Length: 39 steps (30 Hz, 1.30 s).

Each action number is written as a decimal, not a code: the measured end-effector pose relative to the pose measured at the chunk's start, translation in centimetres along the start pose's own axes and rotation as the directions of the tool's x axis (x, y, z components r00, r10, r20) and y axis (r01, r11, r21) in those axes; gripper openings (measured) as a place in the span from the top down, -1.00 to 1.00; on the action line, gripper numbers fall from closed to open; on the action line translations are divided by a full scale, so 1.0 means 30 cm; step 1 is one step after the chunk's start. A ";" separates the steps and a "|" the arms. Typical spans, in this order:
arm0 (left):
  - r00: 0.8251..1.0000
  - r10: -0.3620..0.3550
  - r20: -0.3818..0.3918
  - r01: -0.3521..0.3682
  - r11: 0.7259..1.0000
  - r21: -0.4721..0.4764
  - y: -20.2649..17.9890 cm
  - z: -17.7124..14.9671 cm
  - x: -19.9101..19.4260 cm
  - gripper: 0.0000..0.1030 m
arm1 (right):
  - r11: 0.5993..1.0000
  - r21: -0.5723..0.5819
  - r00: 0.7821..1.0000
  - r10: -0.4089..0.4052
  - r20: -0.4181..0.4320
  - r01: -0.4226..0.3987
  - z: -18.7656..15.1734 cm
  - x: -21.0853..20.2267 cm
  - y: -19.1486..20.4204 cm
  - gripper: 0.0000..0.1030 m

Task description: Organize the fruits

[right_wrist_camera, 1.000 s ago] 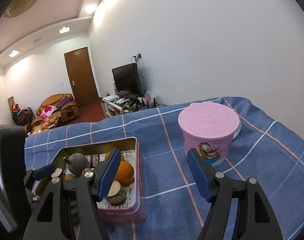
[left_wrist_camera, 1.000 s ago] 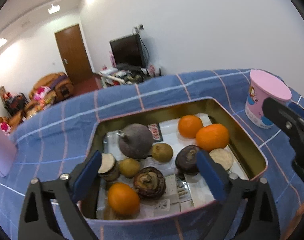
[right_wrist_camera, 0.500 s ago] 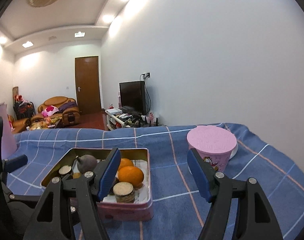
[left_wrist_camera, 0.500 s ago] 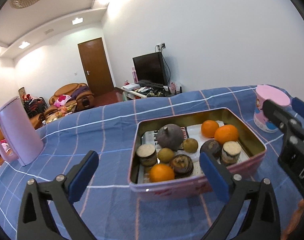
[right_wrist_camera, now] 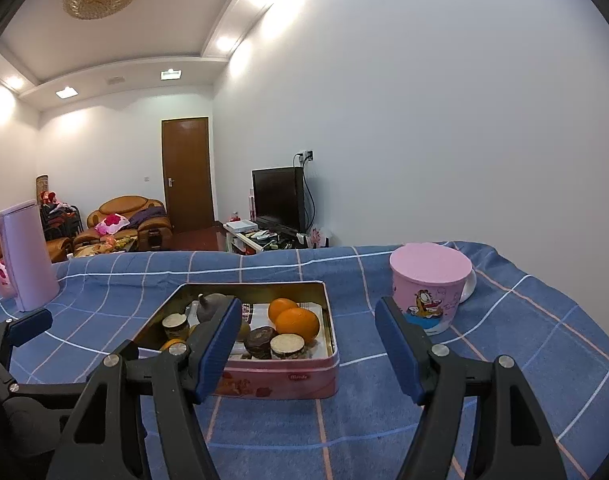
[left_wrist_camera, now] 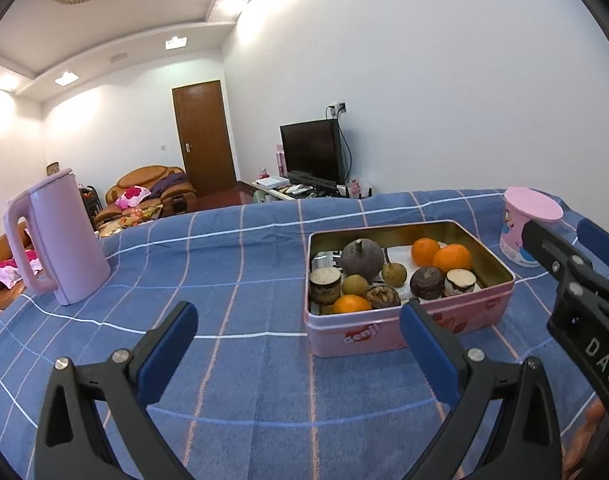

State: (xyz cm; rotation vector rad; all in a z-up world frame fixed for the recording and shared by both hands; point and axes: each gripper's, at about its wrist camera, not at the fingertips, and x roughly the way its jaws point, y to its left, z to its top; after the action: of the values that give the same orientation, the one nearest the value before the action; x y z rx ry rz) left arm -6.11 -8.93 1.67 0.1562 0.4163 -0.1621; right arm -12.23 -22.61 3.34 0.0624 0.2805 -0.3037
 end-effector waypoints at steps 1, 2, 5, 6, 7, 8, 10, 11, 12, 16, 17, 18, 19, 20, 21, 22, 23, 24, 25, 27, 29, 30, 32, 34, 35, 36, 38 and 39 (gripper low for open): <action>1.000 0.002 0.005 -0.002 1.000 0.000 0.003 -0.002 -0.007 -1.00 | 1.000 -0.002 1.000 0.001 0.005 -0.001 -0.002 -0.007 0.002 -0.37; 1.000 0.003 0.012 -0.003 1.000 -0.002 0.005 -0.005 -0.015 -1.00 | 1.000 -0.004 1.000 -0.001 0.009 0.001 -0.001 -0.011 0.005 -0.37; 1.000 0.004 0.022 -0.004 1.000 -0.009 0.009 -0.007 -0.026 -1.00 | 1.000 -0.008 1.000 0.002 0.022 -0.002 -0.006 -0.030 0.014 -0.37; 1.000 0.004 0.021 -0.004 1.000 -0.009 0.009 -0.007 -0.026 -1.00 | 1.000 -0.008 1.000 0.003 0.021 -0.003 -0.006 -0.031 0.015 -0.37; 1.000 0.005 0.021 -0.005 1.000 -0.010 0.008 -0.005 -0.024 -1.00 | 1.000 -0.008 1.000 0.002 0.020 -0.002 -0.007 -0.030 0.015 -0.37; 1.000 0.008 0.021 -0.008 1.000 -0.011 0.009 -0.005 -0.025 -1.00 | 1.000 -0.008 1.000 0.002 0.020 -0.002 -0.005 -0.033 0.016 -0.37; 1.000 0.008 0.021 -0.007 1.000 -0.011 0.009 -0.004 -0.023 -1.00 | 1.000 -0.007 1.000 0.002 0.021 -0.002 -0.005 -0.033 0.016 -0.37; 1.000 0.009 0.020 -0.009 1.000 -0.010 0.009 -0.004 -0.022 -1.00 | 1.000 -0.005 1.000 0.002 0.020 -0.002 -0.004 -0.030 0.016 -0.37; 1.000 0.009 0.017 -0.009 1.000 -0.009 0.006 -0.004 -0.021 -1.00 | 1.000 -0.004 1.000 0.002 0.019 -0.002 -0.004 -0.027 0.016 -0.37; 1.000 0.009 0.015 -0.009 1.000 -0.006 0.004 -0.003 -0.020 -1.00 | 1.000 -0.002 1.000 0.002 0.015 -0.002 -0.006 -0.022 0.019 -0.37; 1.000 0.010 0.014 -0.010 1.000 -0.007 0.004 -0.003 -0.019 -1.00 | 1.000 -0.002 1.000 0.003 0.016 -0.003 -0.005 -0.020 0.016 -0.37; 1.000 0.010 0.014 -0.009 1.000 -0.008 0.005 -0.003 -0.019 -1.00 | 1.000 -0.002 1.000 0.003 0.016 -0.003 -0.005 -0.020 0.016 -0.37; 1.000 0.010 0.013 -0.009 1.000 -0.010 0.005 -0.003 -0.019 -1.00 | 1.000 -0.004 1.000 0.004 0.016 -0.004 -0.006 -0.018 0.018 -0.38; 1.000 0.010 0.013 -0.009 1.000 -0.012 0.008 -0.002 -0.017 -1.00 | 1.000 -0.004 1.000 0.006 0.016 -0.006 -0.004 -0.019 0.017 -0.38; 1.000 0.010 0.012 -0.010 1.000 -0.013 0.008 -0.001 -0.015 -1.00 | 1.000 -0.005 1.000 0.006 0.014 -0.006 -0.005 -0.017 0.019 -0.38; 1.000 0.012 0.011 -0.011 1.000 -0.015 0.011 -0.002 -0.015 -1.00 | 1.000 -0.005 1.000 0.007 0.013 -0.007 -0.006 -0.016 0.019 -0.37; 1.000 0.012 0.011 -0.012 1.000 -0.017 0.013 -0.004 -0.015 -1.00 | 1.000 -0.005 1.000 0.006 0.014 -0.006 -0.007 -0.018 0.018 -0.38; 1.000 0.012 0.010 -0.012 1.000 -0.019 0.015 -0.005 -0.015 -1.00 | 1.000 -0.005 1.000 0.006 0.014 -0.006 -0.006 -0.017 0.019 -0.38; 1.000 0.012 0.009 -0.012 1.000 -0.020 0.016 -0.005 -0.014 -1.00 | 1.000 -0.005 1.000 0.006 0.014 -0.006 -0.007 -0.017 0.019 -0.38; 1.000 0.012 0.006 -0.012 1.000 -0.020 0.018 -0.005 -0.012 -1.00 | 1.000 -0.005 1.000 0.006 0.013 -0.006 -0.007 -0.017 0.019 -0.38; 1.000 0.012 0.005 -0.012 1.000 -0.020 0.019 -0.005 -0.011 -1.00 | 1.000 -0.005 1.000 0.006 0.013 -0.006 -0.007 -0.017 0.018 -0.38; 1.000 0.012 0.005 -0.012 1.000 -0.019 0.019 -0.005 -0.011 -1.00 | 1.000 -0.005 1.000 0.006 0.013 -0.006 -0.007 -0.017 0.018 -0.38; 1.000 0.011 0.005 -0.011 1.000 -0.020 0.019 -0.005 -0.011 -1.00 | 1.000 -0.005 1.000 0.006 0.011 -0.006 -0.007 -0.015 0.018 -0.38; 1.000 0.013 0.004 -0.012 1.000 -0.021 0.021 -0.006 -0.011 -1.00 | 1.000 -0.005 1.000 0.006 0.011 -0.006 -0.008 -0.013 0.019 -0.38; 1.000 0.012 0.004 -0.012 1.000 -0.022 0.020 -0.005 -0.011 -1.00 | 1.000 -0.005 1.000 0.006 0.011 -0.006 -0.007 -0.014 0.019 -0.38; 1.000 0.012 0.003 -0.012 1.000 -0.022 0.021 -0.005 -0.010 -1.00 | 1.000 -0.004 1.000 0.005 0.011 -0.005 -0.008 -0.013 0.019 -0.38; 1.000 0.014 0.002 -0.013 1.000 -0.023 0.022 -0.006 -0.009 -1.00 | 1.000 -0.005 1.000 0.006 0.011 -0.006 -0.007 -0.014 0.018 -0.38; 1.000 0.014 0.002 -0.014 1.000 -0.023 0.023 -0.006 -0.010 -1.00 | 1.000 -0.005 1.000 0.006 0.012 -0.006 -0.007 -0.014 0.018 -0.38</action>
State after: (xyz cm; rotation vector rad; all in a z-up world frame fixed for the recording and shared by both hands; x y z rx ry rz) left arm -6.32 -8.19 1.70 0.1361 0.4144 -0.1440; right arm -12.50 -21.94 3.27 0.0568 0.2692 -0.2972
